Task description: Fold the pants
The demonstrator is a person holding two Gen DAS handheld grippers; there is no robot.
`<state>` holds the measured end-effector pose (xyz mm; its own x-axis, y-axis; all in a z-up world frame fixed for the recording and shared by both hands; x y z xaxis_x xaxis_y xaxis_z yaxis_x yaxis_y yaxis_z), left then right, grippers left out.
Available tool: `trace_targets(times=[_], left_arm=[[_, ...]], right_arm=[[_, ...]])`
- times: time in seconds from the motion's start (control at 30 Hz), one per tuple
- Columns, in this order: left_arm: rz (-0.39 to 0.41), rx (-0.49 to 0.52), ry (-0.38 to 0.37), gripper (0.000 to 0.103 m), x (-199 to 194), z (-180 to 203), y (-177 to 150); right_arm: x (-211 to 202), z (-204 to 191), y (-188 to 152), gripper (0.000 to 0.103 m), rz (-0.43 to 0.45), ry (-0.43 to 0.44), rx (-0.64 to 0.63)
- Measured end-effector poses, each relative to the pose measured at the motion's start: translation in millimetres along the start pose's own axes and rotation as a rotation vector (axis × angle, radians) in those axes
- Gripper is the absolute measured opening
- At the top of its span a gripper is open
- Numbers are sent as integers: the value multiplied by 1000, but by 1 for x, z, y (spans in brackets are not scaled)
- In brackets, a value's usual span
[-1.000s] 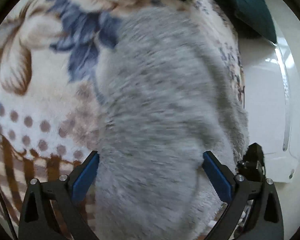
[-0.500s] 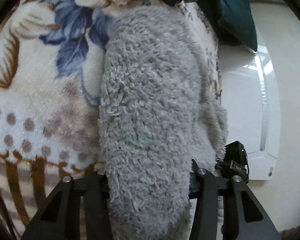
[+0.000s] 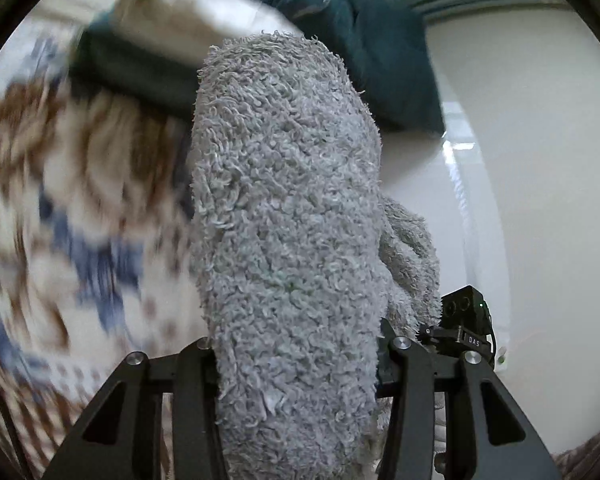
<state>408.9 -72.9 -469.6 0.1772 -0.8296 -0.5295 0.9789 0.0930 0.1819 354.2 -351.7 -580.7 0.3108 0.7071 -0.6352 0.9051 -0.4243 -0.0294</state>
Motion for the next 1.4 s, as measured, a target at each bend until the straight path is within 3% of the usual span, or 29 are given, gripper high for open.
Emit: trace_targets(times=[0.17, 0.3, 0.43, 0.57, 0.63, 0.73, 0.83, 0.93, 1.07, 1.2, 1.4], left_arm=[[54, 56, -13, 41, -36, 19, 116], [61, 120, 49, 42, -47, 19, 217], [68, 137, 88, 43, -43, 3, 302], [45, 70, 123, 48, -24, -43, 351], [10, 20, 197, 51, -11, -77, 358], [-72, -28, 324, 53, 10, -121, 357], [-70, -37, 342, 59, 14, -135, 349], [-9, 26, 440, 80, 2, -126, 353], [174, 229, 642, 101, -34, -85, 357], [228, 289, 748, 102, -53, -52, 332], [258, 315, 853, 102, -70, -11, 289]], right_arm=[[16, -98, 89, 48, 51, 35, -67], [59, -164, 171, 48, 75, 43, -98], [112, -207, 248, 48, 80, 39, -112], [157, -196, 304, 49, 53, 6, -61], [179, -186, 332, 51, 25, -37, -26], [202, -162, 341, 54, -9, -146, -13], [203, -149, 345, 69, -19, -196, 1], [204, -149, 354, 88, -7, -265, -33], [168, -169, 344, 99, 115, -449, -133], [135, -197, 313, 99, 263, -718, -281], [90, -240, 239, 99, 390, -922, -393]])
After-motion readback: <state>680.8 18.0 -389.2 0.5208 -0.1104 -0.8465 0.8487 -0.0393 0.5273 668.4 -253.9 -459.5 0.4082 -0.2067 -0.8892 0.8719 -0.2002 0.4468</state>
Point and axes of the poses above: each gripper's, at about its wrist camera, not at the fingertips, and x roughly the way its jaws point, z to its right, y to its top, the point moved 7 cm from there along x, roughly the way its jaws point, and after that the axes turned 4 degrees about -y, right-handed, at the moved point
